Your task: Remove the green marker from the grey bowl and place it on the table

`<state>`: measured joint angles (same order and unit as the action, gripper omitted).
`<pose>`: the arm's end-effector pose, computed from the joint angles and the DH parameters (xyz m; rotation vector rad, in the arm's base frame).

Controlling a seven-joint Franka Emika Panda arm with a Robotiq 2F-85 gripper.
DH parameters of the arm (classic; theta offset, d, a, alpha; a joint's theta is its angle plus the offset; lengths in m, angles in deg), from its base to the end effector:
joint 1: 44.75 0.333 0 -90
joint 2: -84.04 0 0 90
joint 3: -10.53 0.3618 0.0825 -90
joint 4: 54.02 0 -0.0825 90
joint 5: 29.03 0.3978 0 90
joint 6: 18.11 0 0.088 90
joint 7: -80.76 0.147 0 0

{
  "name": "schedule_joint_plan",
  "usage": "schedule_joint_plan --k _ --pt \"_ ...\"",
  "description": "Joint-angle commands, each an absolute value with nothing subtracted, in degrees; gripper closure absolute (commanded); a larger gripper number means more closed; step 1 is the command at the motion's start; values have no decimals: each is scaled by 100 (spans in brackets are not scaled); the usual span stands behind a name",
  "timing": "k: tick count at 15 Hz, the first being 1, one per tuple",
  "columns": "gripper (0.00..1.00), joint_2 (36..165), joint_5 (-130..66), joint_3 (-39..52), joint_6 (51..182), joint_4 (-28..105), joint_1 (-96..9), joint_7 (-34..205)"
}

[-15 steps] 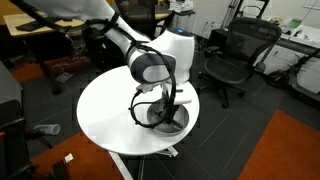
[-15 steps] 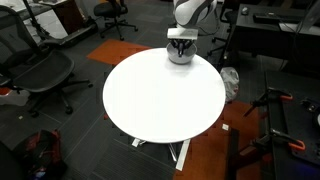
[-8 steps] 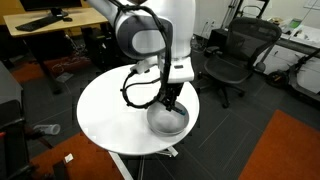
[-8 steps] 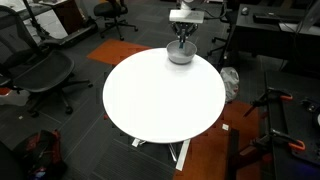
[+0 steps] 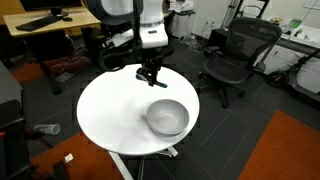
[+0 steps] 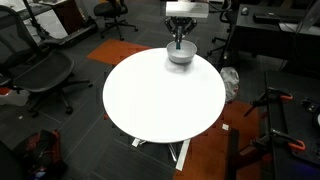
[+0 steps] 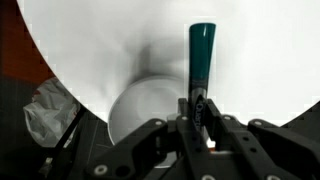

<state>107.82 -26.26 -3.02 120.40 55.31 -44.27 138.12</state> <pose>0.6550 -0.1415 0.2881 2.5406 -1.8125 0.1894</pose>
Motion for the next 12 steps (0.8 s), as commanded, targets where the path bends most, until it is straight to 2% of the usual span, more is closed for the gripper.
schedule_joint_plan --k 1,12 --pt "95 10334 -2877 -131 11913 5975 -4104 14232" --pt "95 10829 -2932 649 12259 5939 -3480 14608"
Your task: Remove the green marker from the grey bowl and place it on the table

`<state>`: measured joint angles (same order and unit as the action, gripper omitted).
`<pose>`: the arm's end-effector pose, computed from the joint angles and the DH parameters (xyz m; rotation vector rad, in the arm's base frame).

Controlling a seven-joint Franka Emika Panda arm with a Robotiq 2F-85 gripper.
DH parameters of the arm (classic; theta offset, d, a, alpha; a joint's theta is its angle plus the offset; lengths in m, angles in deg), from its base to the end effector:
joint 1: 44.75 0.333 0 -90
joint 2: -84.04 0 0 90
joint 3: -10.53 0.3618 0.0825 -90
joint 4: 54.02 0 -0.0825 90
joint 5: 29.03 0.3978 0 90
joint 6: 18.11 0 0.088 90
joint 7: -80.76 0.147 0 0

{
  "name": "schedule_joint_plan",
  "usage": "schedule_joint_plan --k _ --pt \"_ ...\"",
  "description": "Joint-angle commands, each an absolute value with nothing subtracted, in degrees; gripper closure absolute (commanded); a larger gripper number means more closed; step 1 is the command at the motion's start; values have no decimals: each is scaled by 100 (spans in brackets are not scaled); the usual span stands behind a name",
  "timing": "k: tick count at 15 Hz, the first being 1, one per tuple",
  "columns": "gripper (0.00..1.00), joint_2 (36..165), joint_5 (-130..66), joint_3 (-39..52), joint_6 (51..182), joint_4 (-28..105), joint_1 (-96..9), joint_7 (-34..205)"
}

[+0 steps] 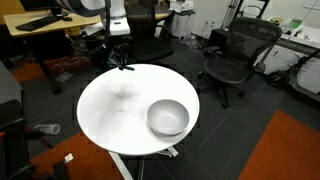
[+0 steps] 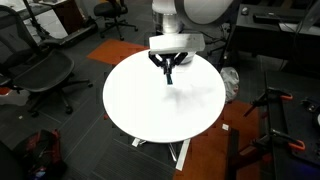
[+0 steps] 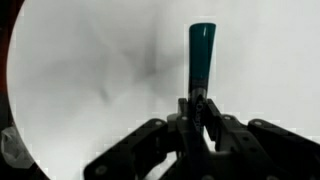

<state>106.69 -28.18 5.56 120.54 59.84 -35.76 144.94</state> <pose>0.6409 0.0474 0.2606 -2.7127 1.5778 -0.0710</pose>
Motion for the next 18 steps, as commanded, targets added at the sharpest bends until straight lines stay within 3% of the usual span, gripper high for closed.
schedule_joint_plan --k 1,18 --pt "95 10941 -2973 661 12355 5898 -3423 14614" --pt "95 12324 -3069 599 12920 5119 -3232 13942"
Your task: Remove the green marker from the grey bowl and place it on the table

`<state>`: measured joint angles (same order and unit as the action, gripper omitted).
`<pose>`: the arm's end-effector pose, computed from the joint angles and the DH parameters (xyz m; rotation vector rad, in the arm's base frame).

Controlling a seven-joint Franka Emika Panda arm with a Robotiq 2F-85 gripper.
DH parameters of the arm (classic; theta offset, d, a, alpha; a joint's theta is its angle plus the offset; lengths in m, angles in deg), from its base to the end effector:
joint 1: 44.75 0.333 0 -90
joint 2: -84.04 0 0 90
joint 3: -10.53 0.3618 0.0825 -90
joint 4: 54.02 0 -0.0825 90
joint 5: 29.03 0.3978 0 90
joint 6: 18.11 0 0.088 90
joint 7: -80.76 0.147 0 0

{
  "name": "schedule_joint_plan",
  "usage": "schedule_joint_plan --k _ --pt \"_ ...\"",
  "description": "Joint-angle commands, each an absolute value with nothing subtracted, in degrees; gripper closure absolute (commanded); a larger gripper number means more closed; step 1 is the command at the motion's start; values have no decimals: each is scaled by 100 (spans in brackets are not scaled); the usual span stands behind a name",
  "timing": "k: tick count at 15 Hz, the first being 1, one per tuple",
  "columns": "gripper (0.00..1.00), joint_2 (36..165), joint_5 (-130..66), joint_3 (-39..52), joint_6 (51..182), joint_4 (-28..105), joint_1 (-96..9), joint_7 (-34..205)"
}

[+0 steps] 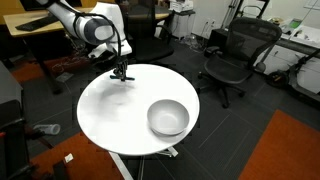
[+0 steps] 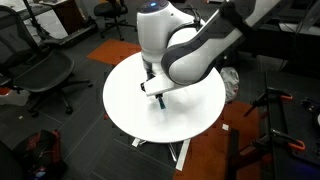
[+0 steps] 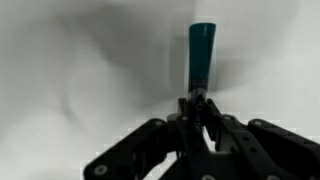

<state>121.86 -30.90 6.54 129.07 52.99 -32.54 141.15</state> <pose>0.6706 0.0987 0.1483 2.8247 -1.3092 0.1073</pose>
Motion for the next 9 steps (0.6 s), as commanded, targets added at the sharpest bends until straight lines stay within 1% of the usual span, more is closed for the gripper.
schedule_joint_plan --k 1,3,4,5,6,7,9 --pt "95 12358 -3068 586 12914 5088 -3229 13909" --pt "95 12429 -3070 558 12891 5016 -3220 13907" --pt "56 12455 -3067 553 12861 4983 -3224 13901" --pt "54 12477 -3065 552 12854 4957 -3230 13885" --pt "49 12494 -3057 555 12839 4933 -3229 13885" --pt "40 12504 -3056 553 12841 4915 -3226 13886" --pt "27 12483 -3057 544 12830 4908 -3224 13889"
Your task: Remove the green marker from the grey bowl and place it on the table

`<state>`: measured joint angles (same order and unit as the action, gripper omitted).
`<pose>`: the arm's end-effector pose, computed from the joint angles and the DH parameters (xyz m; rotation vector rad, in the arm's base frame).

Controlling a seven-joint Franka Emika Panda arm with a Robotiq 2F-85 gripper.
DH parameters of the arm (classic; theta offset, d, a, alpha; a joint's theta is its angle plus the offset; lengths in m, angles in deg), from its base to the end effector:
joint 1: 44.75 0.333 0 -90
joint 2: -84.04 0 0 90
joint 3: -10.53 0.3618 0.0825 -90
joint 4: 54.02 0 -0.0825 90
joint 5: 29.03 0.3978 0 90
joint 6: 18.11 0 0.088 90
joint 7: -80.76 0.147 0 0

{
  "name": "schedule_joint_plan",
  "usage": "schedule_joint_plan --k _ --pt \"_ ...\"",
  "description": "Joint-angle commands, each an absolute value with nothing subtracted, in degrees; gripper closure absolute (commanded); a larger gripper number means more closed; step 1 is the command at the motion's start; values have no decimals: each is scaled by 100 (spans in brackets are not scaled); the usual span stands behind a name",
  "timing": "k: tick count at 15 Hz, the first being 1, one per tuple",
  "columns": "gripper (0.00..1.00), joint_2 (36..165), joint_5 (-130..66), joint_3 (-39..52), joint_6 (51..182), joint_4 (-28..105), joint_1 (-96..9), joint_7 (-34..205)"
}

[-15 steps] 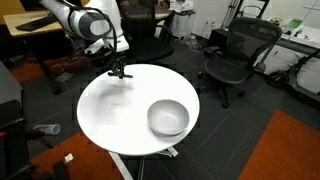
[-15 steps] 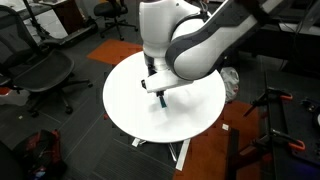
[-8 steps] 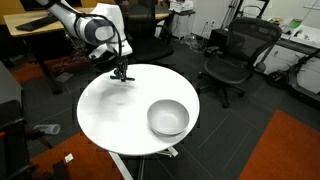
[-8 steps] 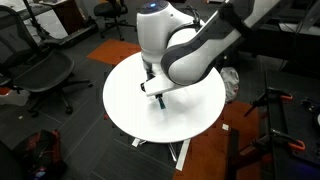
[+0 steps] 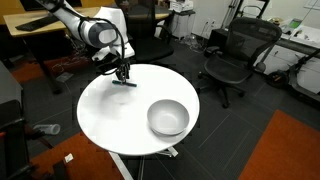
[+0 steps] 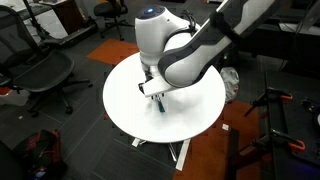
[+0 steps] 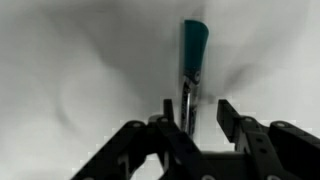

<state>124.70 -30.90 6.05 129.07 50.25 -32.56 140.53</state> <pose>0.6819 0.0949 0.1334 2.8213 -1.2968 0.1119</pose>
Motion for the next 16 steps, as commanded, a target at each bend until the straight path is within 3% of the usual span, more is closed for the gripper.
schedule_joint_plan --k 1,3,4,16 --pt "18 12418 -3026 569 12819 4949 -3248 13867" --pt "3 12295 -2975 607 12731 5014 -3297 13824" --pt "0 12199 -2957 617 12643 5069 -3320 13804" --pt "0 11613 -3051 643 11517 5060 -3412 13565"
